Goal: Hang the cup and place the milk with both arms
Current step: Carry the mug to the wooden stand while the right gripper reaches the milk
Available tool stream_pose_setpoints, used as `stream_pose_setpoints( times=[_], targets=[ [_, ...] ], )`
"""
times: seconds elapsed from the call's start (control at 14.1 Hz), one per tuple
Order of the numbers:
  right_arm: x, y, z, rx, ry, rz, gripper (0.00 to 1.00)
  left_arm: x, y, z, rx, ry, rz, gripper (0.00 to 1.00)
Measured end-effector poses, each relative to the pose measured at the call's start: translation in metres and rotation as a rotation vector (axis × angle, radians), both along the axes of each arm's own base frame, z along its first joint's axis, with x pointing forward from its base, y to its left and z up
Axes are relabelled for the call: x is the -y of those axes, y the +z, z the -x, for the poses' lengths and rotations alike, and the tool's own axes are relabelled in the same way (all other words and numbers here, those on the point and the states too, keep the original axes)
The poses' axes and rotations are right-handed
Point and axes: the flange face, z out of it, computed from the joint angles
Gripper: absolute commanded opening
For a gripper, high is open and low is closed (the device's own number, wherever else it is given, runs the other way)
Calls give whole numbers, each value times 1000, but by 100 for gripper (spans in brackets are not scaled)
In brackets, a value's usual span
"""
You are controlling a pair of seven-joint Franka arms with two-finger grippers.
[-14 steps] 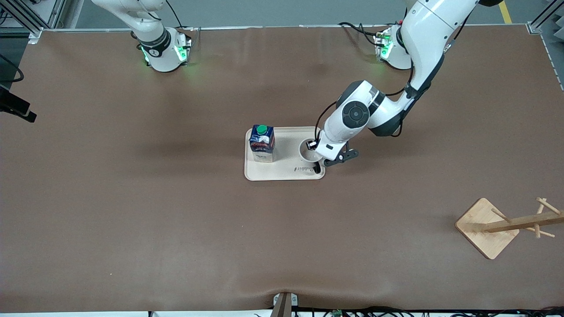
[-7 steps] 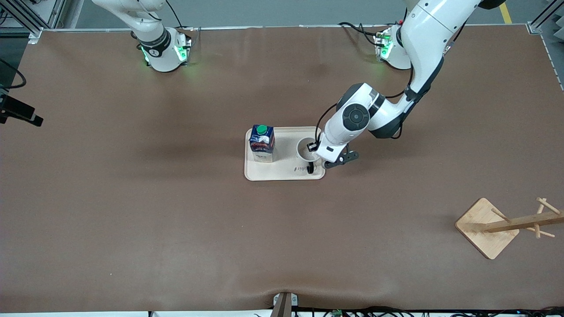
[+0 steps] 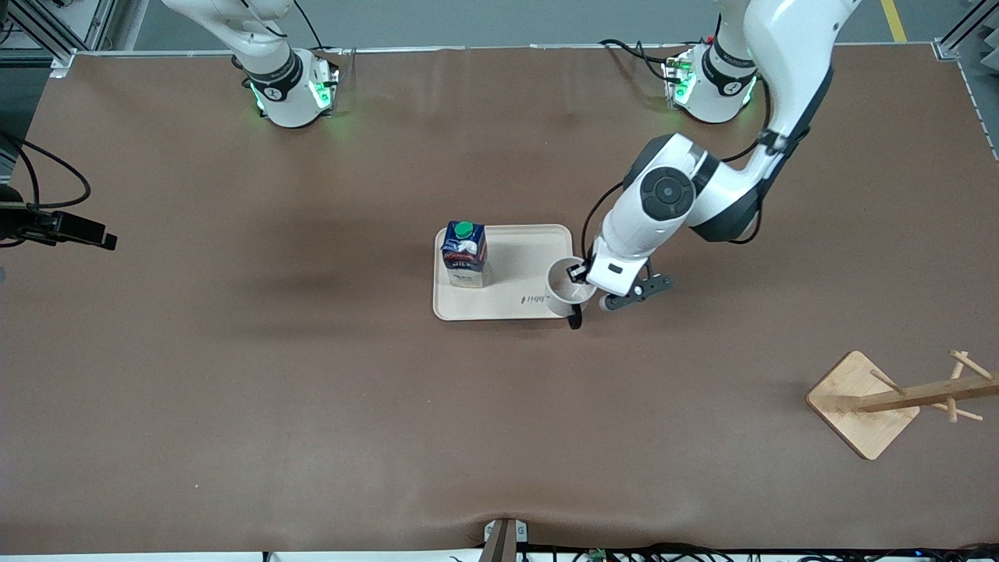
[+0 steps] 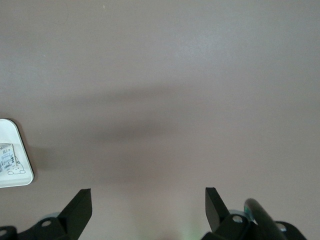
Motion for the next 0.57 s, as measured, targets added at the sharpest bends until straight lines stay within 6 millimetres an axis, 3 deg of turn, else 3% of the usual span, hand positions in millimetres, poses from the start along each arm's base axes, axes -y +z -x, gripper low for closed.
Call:
stream_pose_setpoints(
  times=[0.28, 0.57],
  targets=[
    [-11, -2, -1, -12, 20, -4, 100, -36, 33, -27, 80, 10, -65, 0],
    [-82, -17, -8, -56, 60, 7, 100, -83, 70, -50, 122, -14, -89, 0]
  ],
)
